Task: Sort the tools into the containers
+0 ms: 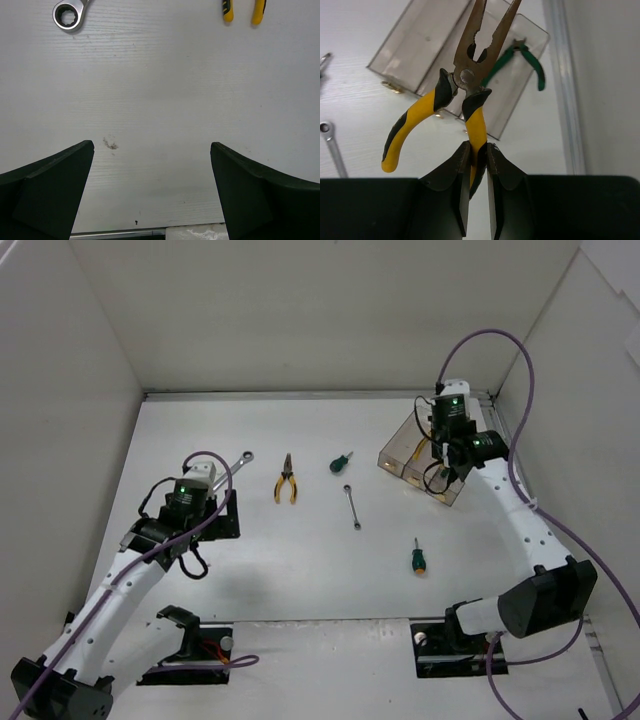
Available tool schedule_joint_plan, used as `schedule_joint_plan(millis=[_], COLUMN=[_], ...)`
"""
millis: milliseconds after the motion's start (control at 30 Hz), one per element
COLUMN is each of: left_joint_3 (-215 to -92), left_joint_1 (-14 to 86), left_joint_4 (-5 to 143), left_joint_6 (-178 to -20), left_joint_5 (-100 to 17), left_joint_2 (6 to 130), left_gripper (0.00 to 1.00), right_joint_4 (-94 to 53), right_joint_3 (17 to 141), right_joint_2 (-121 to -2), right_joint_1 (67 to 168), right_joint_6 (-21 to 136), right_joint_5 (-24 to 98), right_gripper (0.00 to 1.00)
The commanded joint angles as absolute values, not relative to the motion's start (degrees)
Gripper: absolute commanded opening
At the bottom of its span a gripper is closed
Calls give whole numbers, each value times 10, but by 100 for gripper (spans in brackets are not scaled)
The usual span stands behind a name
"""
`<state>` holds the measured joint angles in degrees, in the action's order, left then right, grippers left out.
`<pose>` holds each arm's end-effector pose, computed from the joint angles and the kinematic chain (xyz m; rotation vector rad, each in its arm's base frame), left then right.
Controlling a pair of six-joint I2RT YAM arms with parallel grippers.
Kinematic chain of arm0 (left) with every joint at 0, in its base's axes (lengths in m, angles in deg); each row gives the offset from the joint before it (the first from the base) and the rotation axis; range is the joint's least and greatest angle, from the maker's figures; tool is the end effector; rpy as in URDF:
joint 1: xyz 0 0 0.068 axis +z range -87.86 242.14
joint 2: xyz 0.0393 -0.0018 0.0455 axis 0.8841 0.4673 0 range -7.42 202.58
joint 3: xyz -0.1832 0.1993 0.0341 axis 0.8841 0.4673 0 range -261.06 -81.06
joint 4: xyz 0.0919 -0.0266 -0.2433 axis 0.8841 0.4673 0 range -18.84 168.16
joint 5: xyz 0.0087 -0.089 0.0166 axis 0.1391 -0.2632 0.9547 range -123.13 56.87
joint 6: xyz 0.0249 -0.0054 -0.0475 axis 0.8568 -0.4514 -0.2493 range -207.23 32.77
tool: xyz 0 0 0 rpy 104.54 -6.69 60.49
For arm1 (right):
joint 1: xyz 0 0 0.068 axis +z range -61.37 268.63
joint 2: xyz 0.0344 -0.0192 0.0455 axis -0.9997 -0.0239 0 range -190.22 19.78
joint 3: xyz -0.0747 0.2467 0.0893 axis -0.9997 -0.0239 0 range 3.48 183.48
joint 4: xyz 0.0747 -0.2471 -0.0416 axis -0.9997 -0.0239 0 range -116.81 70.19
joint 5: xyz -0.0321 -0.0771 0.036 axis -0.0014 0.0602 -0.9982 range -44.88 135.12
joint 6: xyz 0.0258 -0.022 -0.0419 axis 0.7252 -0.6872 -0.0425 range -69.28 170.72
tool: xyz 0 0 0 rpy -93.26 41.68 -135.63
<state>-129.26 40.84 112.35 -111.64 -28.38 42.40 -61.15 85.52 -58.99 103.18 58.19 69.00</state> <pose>0.1656 -0.0614 0.2938 -0.1054 2.3325 -0.3068 0.2879 0.0599 0.3807 0.0890 2.1788 -0.2486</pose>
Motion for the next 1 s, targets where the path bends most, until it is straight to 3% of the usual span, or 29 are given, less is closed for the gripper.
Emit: schedule_joint_plan(millis=[0, 467, 967], left_joint_3=[-1303, -1302, -1300], left_joint_1=[412, 412, 412], left_joint_4=[1099, 1103, 1097], left_joint_6=[-1106, -1111, -1109], left_joint_5=[-287, -281, -286], left_joint_2=[429, 405, 389], left_gripper=[100, 100, 100], right_joint_4=[-591, -547, -542], right_joint_3=[874, 825, 895], right_joint_2=[-560, -638, -760], right_joint_1=[988, 873, 830], right_joint_6=[561, 563, 579], right_joint_5=[742, 749, 775], right_gripper=[0, 0, 0])
